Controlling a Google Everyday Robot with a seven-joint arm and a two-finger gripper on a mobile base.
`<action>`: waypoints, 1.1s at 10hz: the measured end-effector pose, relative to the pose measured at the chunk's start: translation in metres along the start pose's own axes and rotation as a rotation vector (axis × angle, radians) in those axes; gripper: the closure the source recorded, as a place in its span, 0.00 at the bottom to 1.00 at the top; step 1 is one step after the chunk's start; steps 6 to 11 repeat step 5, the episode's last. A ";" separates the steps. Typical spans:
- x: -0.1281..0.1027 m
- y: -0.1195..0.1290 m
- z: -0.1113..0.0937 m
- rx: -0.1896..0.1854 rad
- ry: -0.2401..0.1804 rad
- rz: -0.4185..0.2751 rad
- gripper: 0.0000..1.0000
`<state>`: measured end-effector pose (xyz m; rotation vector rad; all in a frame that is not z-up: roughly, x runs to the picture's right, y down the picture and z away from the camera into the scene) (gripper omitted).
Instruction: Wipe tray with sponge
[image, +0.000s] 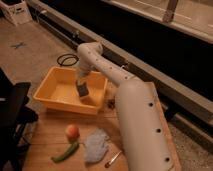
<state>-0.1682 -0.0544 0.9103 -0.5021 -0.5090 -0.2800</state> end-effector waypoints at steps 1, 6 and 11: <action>-0.013 -0.006 0.009 -0.005 -0.015 -0.020 1.00; -0.054 0.016 0.022 -0.056 -0.066 -0.086 1.00; -0.054 0.016 0.022 -0.056 -0.066 -0.086 1.00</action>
